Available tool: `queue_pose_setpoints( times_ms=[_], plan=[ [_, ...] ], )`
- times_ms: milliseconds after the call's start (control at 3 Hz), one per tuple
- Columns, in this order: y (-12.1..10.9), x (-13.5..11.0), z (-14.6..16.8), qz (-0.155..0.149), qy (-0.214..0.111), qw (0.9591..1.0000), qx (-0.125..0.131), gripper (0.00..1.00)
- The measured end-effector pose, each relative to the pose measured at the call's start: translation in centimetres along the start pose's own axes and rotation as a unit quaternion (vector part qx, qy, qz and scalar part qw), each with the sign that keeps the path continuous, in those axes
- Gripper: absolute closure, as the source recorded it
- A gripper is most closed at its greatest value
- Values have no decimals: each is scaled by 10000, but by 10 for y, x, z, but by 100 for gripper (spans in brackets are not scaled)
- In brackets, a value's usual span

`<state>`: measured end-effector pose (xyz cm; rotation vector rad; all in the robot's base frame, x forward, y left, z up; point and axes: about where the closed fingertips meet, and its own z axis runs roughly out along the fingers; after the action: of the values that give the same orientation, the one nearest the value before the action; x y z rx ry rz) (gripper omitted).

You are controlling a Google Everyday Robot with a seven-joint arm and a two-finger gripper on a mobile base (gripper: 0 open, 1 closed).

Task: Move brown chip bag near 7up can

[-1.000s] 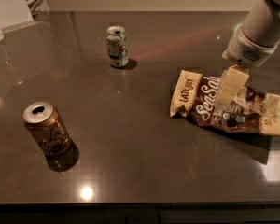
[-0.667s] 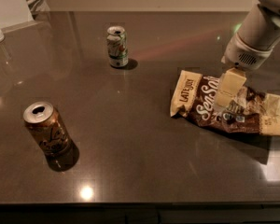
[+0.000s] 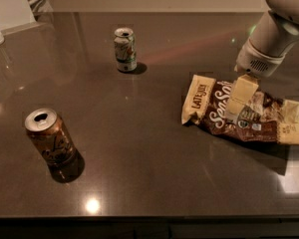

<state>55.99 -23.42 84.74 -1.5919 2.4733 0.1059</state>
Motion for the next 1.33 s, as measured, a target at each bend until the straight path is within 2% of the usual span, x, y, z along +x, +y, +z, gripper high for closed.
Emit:
queue_pose_setpoints(
  times_ms=[667, 1333],
  plan=[
    [-1, 2, 8, 110, 88, 9999, -77, 46],
    [-5, -19, -17, 38, -15, 10000, -38, 93]
  ],
)
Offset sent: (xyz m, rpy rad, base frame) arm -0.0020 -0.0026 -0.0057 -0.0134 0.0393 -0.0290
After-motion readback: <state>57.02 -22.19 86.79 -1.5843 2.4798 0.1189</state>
